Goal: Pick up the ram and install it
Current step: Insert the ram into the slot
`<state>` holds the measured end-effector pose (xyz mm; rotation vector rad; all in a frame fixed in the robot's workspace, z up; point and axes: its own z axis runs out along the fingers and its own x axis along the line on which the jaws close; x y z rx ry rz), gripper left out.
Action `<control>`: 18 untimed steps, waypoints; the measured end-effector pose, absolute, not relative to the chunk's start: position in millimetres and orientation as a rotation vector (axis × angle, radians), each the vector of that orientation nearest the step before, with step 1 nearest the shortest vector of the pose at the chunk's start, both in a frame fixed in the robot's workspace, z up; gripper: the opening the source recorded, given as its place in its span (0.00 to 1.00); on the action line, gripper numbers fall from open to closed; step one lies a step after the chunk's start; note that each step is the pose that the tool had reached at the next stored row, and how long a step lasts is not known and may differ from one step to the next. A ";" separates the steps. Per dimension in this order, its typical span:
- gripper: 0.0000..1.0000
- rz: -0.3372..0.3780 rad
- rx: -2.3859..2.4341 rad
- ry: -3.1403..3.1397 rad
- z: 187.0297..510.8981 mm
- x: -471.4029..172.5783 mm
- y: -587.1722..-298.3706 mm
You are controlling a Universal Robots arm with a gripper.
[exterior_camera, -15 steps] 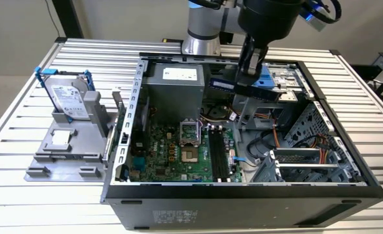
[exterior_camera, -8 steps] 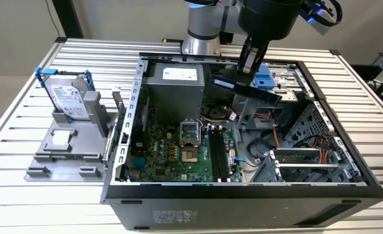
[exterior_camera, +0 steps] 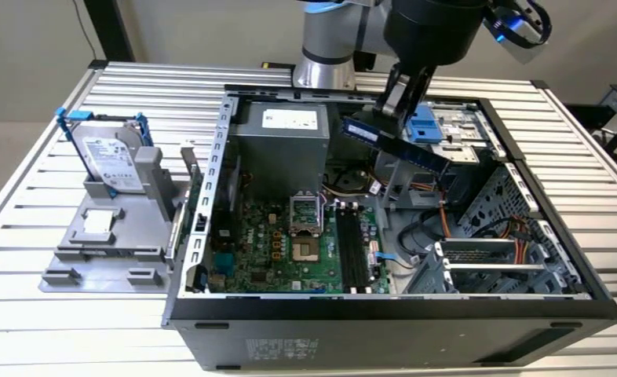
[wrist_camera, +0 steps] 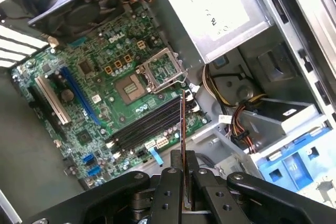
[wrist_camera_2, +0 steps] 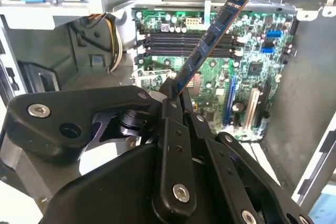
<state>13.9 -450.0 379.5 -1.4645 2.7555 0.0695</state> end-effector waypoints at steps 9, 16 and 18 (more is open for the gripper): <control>0.00 0.066 -1.232 2.863 379.3 13.9 -450.1; 0.00 0.064 -1.047 2.933 379.1 13.9 -450.0; 0.00 0.063 -0.994 2.951 379.0 13.9 -450.1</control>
